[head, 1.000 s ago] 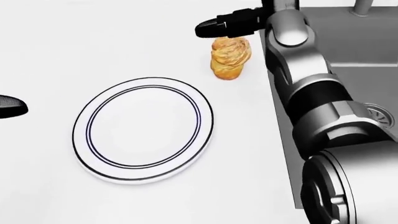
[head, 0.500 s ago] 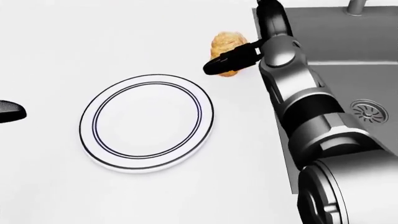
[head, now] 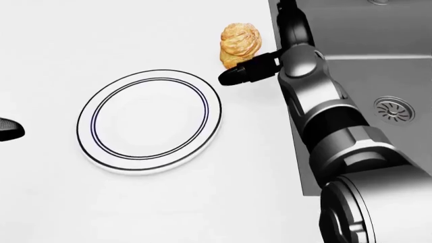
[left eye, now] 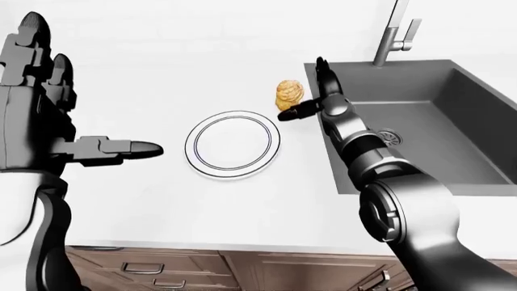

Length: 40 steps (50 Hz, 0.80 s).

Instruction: Place the pastries on the plates.

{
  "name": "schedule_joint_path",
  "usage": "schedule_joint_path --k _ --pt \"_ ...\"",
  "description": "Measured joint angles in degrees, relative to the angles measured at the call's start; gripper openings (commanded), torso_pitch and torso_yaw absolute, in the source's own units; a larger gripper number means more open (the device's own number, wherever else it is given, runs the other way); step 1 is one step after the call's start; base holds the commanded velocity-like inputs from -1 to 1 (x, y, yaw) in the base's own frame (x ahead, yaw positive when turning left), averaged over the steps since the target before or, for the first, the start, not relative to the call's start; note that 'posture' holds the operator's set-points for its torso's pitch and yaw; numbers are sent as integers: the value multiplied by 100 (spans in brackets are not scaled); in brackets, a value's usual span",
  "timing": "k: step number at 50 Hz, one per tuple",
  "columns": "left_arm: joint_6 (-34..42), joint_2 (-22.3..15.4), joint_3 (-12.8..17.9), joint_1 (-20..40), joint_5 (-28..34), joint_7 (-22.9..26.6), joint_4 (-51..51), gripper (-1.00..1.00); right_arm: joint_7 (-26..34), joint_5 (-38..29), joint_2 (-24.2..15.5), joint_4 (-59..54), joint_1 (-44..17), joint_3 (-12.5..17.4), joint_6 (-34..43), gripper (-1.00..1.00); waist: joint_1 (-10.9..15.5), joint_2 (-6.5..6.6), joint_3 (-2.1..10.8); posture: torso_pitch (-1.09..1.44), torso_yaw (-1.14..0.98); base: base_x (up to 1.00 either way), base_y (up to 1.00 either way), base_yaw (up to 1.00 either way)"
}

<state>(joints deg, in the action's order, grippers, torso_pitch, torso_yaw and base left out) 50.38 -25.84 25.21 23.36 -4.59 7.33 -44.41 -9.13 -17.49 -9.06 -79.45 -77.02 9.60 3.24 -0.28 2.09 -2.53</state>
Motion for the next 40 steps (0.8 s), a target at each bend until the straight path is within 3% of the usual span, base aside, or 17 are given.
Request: schedule_joint_path --k 13,32,33,40 --pt "156 -100 14 116 50 70 -14 100 -24 37 43 0 -82 45 -27 79 -2 -10 18 0 0 0 0 0" --pt "340 -182 294 -18 -75 126 -268 100 -62 -45 120 -53 9 92 54 58 6 -6 6 0 0 0 0 0" --pt "340 -180 292 -19 -76 126 -265 100 -67 -46 124 -52 7 96 57 46 6 -6 5 0 0 0 0 0" --pt "358 -197 384 -103 -95 171 -331 100 -168 -50 148 -47 -5 144 70 23 3 -7 2 0 0 0 0 0"
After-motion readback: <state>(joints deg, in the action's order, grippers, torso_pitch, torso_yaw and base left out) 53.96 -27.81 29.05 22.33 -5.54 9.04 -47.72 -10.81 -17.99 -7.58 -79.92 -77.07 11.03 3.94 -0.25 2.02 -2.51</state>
